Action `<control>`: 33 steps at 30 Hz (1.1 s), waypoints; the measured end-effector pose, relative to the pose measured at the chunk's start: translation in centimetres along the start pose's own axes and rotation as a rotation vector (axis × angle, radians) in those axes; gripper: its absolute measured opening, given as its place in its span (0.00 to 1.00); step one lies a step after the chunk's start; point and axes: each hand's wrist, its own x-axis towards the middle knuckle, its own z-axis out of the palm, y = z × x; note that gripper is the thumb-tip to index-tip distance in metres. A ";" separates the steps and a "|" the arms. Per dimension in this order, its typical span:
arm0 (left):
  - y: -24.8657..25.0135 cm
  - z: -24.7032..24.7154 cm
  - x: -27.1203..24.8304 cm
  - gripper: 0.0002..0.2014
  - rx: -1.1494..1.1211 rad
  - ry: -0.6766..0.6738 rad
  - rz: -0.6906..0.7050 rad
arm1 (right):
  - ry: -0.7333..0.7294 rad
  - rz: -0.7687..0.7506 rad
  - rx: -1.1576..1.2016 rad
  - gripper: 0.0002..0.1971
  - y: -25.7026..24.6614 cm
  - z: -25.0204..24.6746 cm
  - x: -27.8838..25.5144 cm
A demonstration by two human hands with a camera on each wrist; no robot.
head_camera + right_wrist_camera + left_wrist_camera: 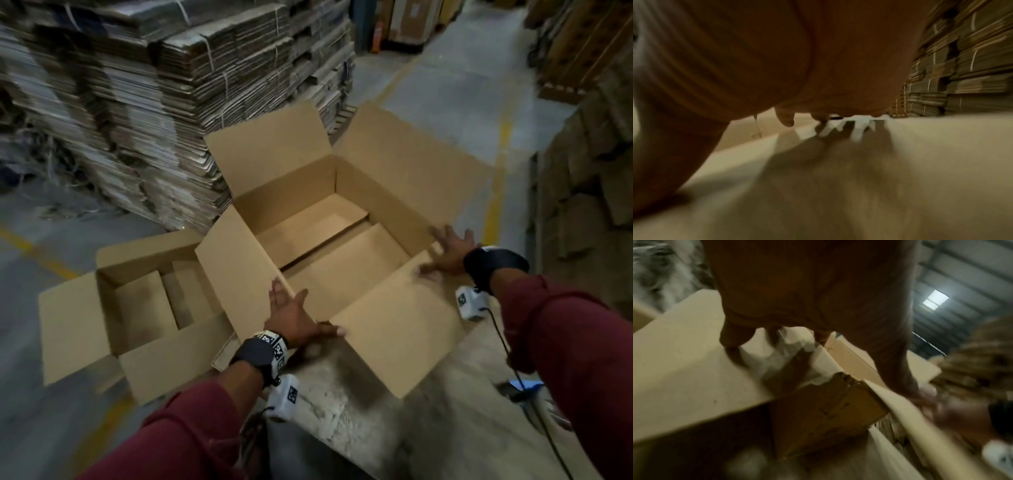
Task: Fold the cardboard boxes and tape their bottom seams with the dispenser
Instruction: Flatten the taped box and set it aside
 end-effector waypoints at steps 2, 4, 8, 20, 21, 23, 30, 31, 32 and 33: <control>0.7 0.1 -0.4 0.76 -0.070 0.004 -0.036 | -0.120 -0.031 -0.046 0.73 0.7 2.9 -0.2; 1.7 0.4 -0.6 0.72 -0.119 0.024 -0.067 | -0.130 -0.034 -0.086 0.81 1.4 4.8 -0.4; 3.1 0.9 -0.5 0.65 -0.083 0.018 -0.127 | 0.000 -0.050 -0.183 0.67 1.6 4.0 0.4; 1.3 1.8 0.1 0.26 -0.097 0.173 -0.017 | 0.017 -0.098 0.194 0.73 3.2 2.4 4.3; 1.3 1.5 0.4 0.24 -0.086 0.184 0.006 | 0.051 -0.116 0.200 0.70 3.1 3.2 4.3; 1.4 0.5 1.2 0.21 -0.097 0.224 0.058 | 0.052 -0.149 0.155 0.60 2.8 3.8 4.2; 4.5 -13.0 9.5 0.20 -0.261 0.360 0.320 | 0.224 0.030 0.305 0.41 -0.2 -2.3 3.6; 5.2 -15.7 11.5 0.20 -0.235 0.354 0.357 | 0.248 0.062 0.319 0.43 -1.2 -3.7 3.4; 5.7 -18.3 13.9 0.20 -0.211 0.344 0.391 | 0.272 0.092 0.330 0.45 -2.3 -5.1 3.4; 6.0 -20.7 16.4 0.21 -0.205 0.328 0.425 | 0.296 0.120 0.341 0.48 -3.7 -6.5 3.3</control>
